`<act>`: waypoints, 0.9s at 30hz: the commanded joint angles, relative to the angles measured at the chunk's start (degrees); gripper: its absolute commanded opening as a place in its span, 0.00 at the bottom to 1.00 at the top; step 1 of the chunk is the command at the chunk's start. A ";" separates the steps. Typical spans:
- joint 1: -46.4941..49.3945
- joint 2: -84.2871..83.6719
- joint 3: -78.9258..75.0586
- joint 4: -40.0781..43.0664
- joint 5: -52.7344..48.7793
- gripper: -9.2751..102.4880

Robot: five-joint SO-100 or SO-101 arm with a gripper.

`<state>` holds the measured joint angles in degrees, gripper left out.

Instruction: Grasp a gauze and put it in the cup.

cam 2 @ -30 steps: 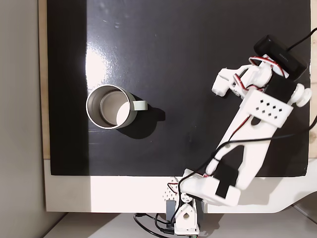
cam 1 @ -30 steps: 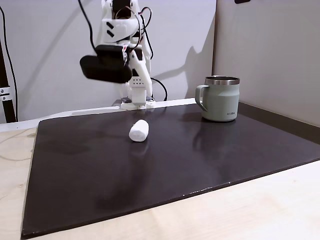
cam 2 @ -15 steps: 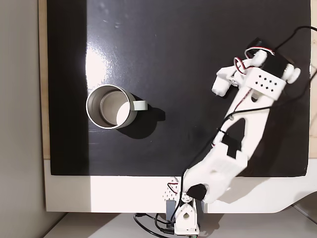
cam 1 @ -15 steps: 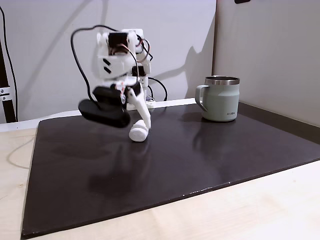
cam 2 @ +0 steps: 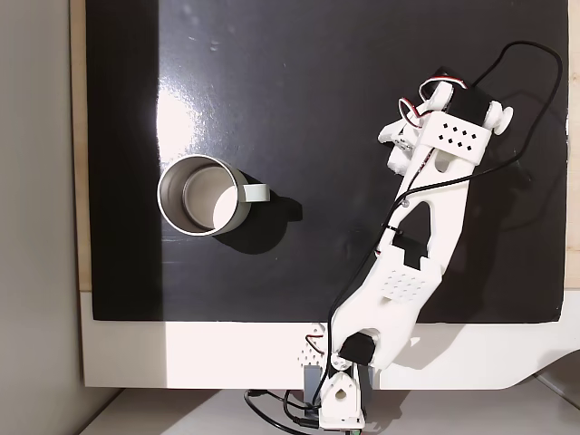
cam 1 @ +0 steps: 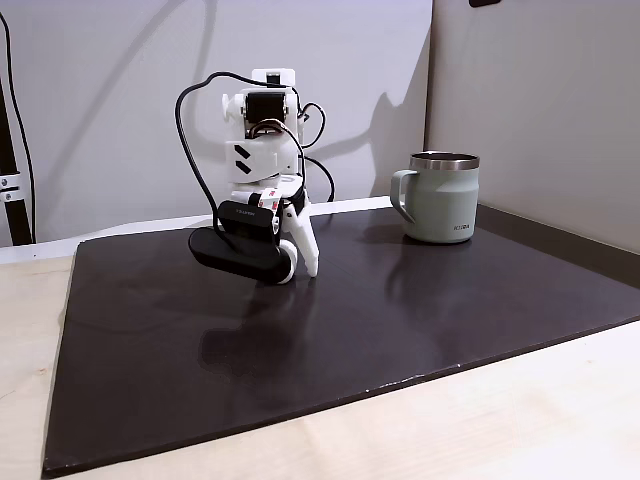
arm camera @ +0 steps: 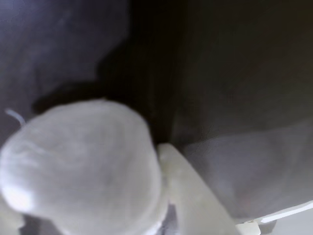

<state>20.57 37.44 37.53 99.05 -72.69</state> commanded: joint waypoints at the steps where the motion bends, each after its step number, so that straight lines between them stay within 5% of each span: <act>1: -0.35 0.70 -0.97 0.26 0.26 0.29; 6: 0.00 0.79 -1.14 0.26 0.62 0.09; 14: 0.00 6.77 0.18 0.70 3.43 0.08; 27: -10.72 43.77 10.99 0.97 11.07 0.08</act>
<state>13.18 70.58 47.99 99.58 -63.81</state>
